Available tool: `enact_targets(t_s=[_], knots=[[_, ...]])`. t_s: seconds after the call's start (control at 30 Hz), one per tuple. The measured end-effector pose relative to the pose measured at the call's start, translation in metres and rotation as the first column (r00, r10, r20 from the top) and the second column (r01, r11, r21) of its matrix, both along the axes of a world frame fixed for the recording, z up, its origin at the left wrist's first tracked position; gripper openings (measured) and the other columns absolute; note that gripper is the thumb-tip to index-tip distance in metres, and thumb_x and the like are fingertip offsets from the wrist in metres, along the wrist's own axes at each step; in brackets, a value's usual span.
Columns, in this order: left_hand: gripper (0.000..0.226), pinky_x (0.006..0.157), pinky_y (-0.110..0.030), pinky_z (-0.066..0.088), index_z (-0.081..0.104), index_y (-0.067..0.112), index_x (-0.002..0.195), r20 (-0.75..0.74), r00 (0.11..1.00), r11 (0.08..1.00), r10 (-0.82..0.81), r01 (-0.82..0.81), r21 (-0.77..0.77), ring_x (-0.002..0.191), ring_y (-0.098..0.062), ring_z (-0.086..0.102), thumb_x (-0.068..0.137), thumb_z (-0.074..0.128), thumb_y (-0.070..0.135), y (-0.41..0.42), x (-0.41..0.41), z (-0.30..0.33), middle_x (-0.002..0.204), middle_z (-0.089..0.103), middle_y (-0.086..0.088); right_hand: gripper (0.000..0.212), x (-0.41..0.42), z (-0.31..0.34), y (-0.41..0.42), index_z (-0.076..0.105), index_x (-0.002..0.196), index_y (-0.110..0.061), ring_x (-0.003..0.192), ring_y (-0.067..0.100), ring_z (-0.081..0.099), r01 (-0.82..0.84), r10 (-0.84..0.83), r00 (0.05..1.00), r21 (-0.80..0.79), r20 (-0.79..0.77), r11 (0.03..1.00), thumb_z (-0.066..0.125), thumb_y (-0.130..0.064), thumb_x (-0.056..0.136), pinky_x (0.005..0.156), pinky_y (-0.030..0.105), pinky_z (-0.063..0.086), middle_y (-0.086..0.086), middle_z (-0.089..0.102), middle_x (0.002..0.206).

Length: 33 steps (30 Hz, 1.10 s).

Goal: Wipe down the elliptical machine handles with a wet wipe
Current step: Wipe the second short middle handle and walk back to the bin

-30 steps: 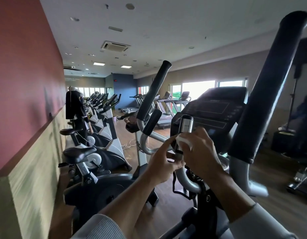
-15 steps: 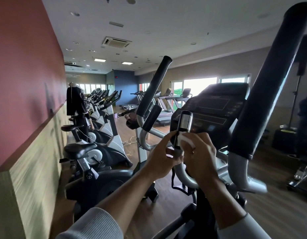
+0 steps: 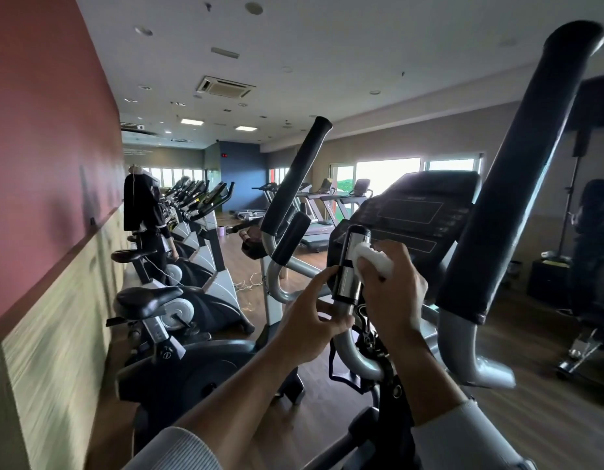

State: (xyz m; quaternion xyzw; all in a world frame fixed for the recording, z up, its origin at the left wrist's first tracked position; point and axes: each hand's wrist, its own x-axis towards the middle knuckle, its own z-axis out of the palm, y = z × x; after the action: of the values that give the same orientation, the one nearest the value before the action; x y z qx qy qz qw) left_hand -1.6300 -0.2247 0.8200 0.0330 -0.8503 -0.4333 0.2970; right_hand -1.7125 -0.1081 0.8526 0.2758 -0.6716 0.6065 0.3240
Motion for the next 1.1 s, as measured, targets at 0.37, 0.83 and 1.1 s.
enact_targets(t_s=[0.37,0.83,1.1], knots=[[0.079,0.092,-0.033,0.052,0.032,0.053,0.137,-0.023,0.999,0.999,0.036,-0.037,-0.031,0.102,-0.004,0.065,0.077,0.079,0.031,-0.002,-0.003,-0.006,0.118,0.069,0.009,0.017,0.007,0.019,-0.007,0.074,0.097,-0.020,0.071,0.004,0.052,0.064,-0.048,0.984,0.087,-0.169,0.994,0.074,-0.013,0.082,0.065,-0.001,0.035,0.003,0.064,0.093],[0.083,0.097,-0.043,0.052,0.031,0.049,0.140,-0.031,0.999,0.999,0.039,-0.040,-0.036,0.110,-0.010,0.064,0.075,0.081,0.034,-0.003,-0.007,-0.007,0.119,0.068,0.011,0.012,0.003,0.030,-0.011,0.074,0.097,-0.023,0.076,0.012,0.052,0.121,-0.085,0.982,0.221,-0.167,0.968,0.070,-0.021,0.086,0.063,0.016,0.043,0.007,0.058,0.096],[0.080,0.091,-0.028,0.052,0.036,0.044,0.142,-0.060,0.997,0.998,0.045,-0.047,-0.036,0.102,-0.004,0.064,0.076,0.081,0.029,-0.002,-0.007,-0.009,0.116,0.067,0.015,0.011,0.004,0.022,-0.005,0.067,0.086,-0.026,0.078,-0.002,0.046,0.166,-0.085,0.972,0.386,-0.219,0.907,0.059,-0.022,0.091,0.056,0.002,0.030,0.002,0.060,0.094]])
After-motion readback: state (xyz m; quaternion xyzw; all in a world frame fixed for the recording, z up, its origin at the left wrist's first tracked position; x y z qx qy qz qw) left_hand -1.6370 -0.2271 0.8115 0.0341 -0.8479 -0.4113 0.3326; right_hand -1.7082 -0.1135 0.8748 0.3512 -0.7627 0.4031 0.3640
